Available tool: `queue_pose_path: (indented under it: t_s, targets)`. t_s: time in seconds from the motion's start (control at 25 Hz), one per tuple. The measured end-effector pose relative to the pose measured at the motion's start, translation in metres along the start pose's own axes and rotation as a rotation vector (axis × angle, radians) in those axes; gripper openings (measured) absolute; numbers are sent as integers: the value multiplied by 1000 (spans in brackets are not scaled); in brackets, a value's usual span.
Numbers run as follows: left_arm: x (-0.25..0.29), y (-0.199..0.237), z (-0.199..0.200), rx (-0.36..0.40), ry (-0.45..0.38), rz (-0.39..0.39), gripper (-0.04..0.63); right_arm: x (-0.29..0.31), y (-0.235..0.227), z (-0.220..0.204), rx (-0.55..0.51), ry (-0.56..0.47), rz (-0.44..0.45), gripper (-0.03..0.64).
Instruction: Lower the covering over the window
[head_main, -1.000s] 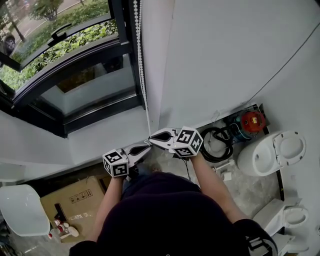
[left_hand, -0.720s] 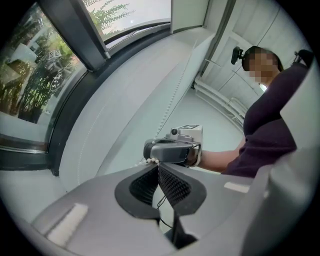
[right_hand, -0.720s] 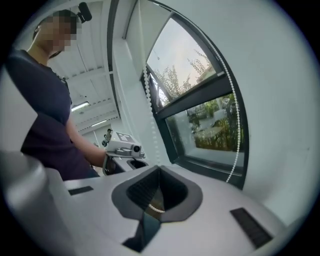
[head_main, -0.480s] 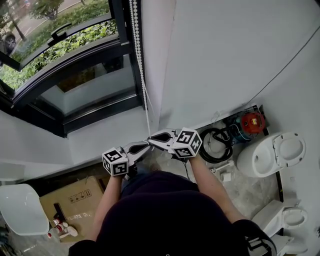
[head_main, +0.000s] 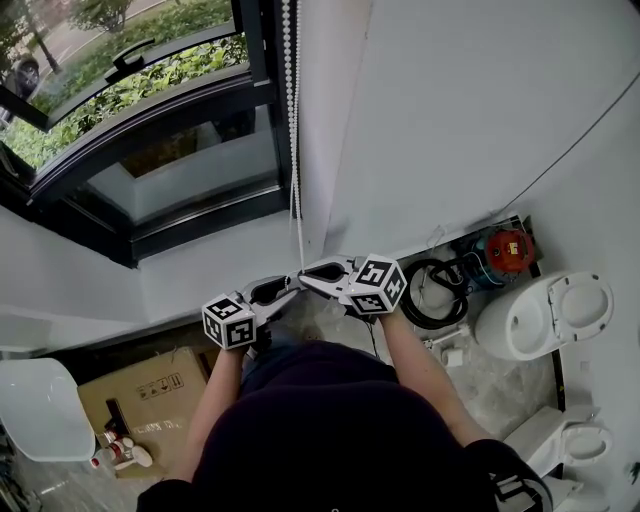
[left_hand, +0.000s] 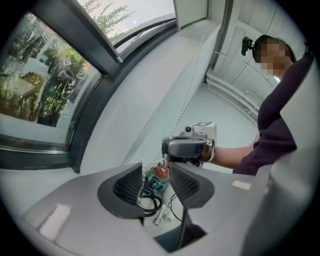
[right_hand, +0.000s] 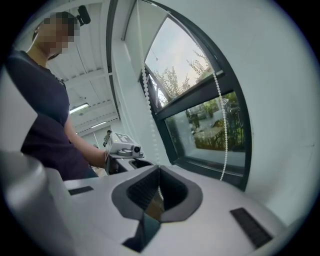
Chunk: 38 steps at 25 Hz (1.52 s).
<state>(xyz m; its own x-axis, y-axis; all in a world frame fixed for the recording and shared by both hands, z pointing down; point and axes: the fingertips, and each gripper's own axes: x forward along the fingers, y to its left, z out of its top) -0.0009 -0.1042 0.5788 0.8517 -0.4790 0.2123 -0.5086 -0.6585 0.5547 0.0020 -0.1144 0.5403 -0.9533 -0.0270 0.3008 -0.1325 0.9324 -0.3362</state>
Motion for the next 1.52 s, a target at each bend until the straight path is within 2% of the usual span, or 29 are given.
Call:
queue_pose_path:
  t_s: [0.12, 0.28, 0.6, 0.84, 1.04, 1.2, 1.24, 1.28, 1.32, 1.36, 1.52]
  targets:
    - [-4, 8, 3, -6, -18, 44, 197, 2, 2, 0, -3, 0, 5, 12]
    - [-7, 8, 20, 6, -83, 53, 200, 1, 2, -1, -2, -2, 7, 12]
    - [-9, -18, 82, 124, -211, -16, 201, 0, 0, -2, 3, -7, 5, 12]
    - [-11, -52, 132, 218, -276, -75, 201, -1, 2, -2, 5, -10, 8, 12]
    - [-7, -81, 164, 305, -289, -152, 201, 0, 2, -2, 6, -12, 13, 12]
    - [-1, -86, 175, 345, -261, -134, 197, 1, 2, -1, 2, -10, 17, 12]
    - [-1, -86, 178, 335, -265, -132, 181, 1, 2, -1, 1, -10, 18, 12]
    - [-1, -85, 180, 322, -269, -130, 136, 1, 2, -1, 1, -10, 18, 12]
    - [-1, -84, 181, 314, -269, -131, 56, 1, 2, -1, 1, -10, 17, 12]
    - [0, -84, 181, 316, -266, -137, 15, 1, 2, -1, 2, -11, 17, 12]
    - [4, -85, 177, 340, -235, -149, 14, 1, -2, -4, 4, -3, 9, 12]
